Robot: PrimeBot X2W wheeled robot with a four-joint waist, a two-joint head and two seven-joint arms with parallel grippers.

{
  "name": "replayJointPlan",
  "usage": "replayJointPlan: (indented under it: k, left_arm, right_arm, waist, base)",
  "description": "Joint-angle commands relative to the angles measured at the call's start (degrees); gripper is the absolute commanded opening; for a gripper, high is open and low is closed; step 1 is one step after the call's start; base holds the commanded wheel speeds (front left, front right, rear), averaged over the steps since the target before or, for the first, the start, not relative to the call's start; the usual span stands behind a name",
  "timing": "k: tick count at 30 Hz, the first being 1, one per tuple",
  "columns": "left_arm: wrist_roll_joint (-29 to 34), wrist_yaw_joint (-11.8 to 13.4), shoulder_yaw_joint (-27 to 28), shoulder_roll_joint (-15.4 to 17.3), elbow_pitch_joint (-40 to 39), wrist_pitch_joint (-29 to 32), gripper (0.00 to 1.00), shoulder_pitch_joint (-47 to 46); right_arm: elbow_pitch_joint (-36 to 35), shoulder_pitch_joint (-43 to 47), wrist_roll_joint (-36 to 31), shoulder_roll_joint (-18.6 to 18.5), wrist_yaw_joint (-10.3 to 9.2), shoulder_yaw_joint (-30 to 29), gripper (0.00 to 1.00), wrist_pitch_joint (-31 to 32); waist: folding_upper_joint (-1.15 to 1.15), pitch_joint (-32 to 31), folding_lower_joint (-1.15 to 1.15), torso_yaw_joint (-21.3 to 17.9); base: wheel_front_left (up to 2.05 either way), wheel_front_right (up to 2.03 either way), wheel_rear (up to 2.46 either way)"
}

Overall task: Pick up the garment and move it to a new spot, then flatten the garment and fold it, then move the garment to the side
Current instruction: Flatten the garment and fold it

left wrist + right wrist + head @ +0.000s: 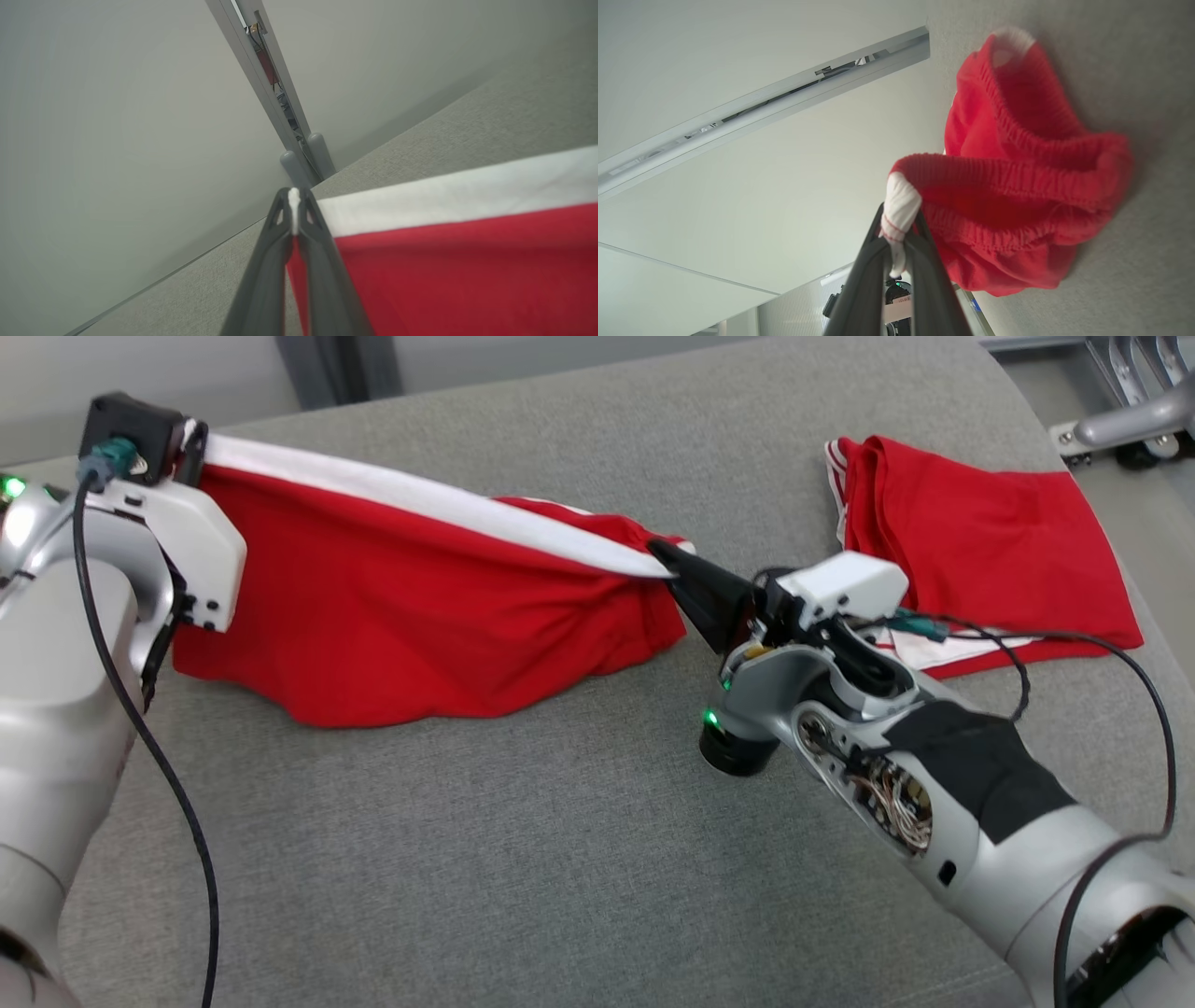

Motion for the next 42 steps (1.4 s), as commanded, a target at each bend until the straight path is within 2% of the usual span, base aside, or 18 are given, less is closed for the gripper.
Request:
replayJointPlan:
  k: [1,9,13,20,34,35,36,37,38,39,40,42]
  left_arm:
    - [0.4,-0.1,0.0,0.1,1.2,-0.4,0.00,-1.8]
    - [0.9,1.1,-0.3,-0.9,6.6,-0.4,0.00,-6.4]
    - [0.6,1.4,-0.4,-1.0,8.1,0.1,0.00,-7.7]
    - [0.3,2.2,-0.6,-1.0,9.5,0.6,0.00,-8.1]
    - [-0.5,3.7,-0.4,-1.7,10.3,-1.7,0.00,-9.1]
    - [-0.6,3.9,-0.4,-1.8,10.4,-1.8,0.00,-9.2]
    - [-0.8,3.8,-0.3,-1.9,10.4,-1.9,0.00,-9.2]
    - [-0.9,3.8,-0.2,-2.0,10.4,-1.8,0.00,-9.2]
    - [-1.0,3.8,-0.2,-2.0,10.4,-1.9,0.00,-9.2]
    - [-1.0,3.8,-0.2,-2.1,10.4,-2.0,0.09,-9.2]
    - [-1.0,3.8,-0.2,-2.1,10.4,-2.1,0.30,-9.1]
    - [-1.2,3.9,-0.3,-2.1,10.4,-2.3,0.50,-9.0]
  right_arm:
    - [-0.2,-1.9,3.0,-0.4,0.13,1.9,0.00,-1.3]
    - [1.2,-10.2,17.8,-0.4,0.14,11.3,0.00,-6.2]
    - [2.2,-12.5,22.2,-0.5,0.13,14.1,0.00,-7.5]
    - [3.3,-13.3,24.4,-0.6,0.13,15.8,0.00,-8.4]
    - [3.9,-12.7,24.7,-0.6,0.13,13.5,0.00,-8.8]
    - [3.9,-12.7,24.7,-0.6,0.13,13.5,0.17,-8.9]
    - [3.9,-12.3,24.7,-0.6,0.13,13.4,0.91,-8.9]
    - [3.8,-12.0,24.7,-0.6,0.13,13.3,1.00,-8.9]
    - [3.8,-12.0,24.7,-0.6,0.13,13.2,1.00,-9.1]
    - [3.7,-12.0,24.7,-0.6,0.13,12.9,1.00,-9.2]
    - [3.7,-12.0,24.7,-0.6,0.13,12.7,1.00,-9.2]
    - [3.6,-12.4,24.7,-0.5,0.08,12.6,1.00,-9.3]
  waist:
    - [0.00,1.6,0.00,-1.0]
    - [0.00,5.6,0.00,-2.0]
    - [0.00,7.3,0.00,-2.2]
    - [0.00,9.1,0.00,-2.3]
    - [0.00,11.5,0.00,-2.1]
    - [0.00,11.7,0.00,-2.1]
    - [0.00,11.8,0.00,-2.1]
    - [0.00,12.0,0.00,-2.1]
    - [0.00,12.1,0.00,-2.1]
    - [0.00,12.1,0.00,-2.2]
    - [0.00,12.1,0.00,-2.2]
    - [0.00,12.1,0.00,-2.3]
  base:
    - [0.00,0.00,0.00]
    - [0.00,0.00,0.00]
    - [0.00,0.00,0.00]
    - [0.00,0.00,0.00]
    - [0.00,0.00,0.00]
    - [0.00,0.00,0.00]
    - [0.00,0.00,0.00]
    - [0.00,0.00,0.00]
    - [0.00,0.00,0.00]
    - [0.00,0.00,0.00]
    - [0.00,0.00,0.00]
    - [0.00,0.00,0.00]
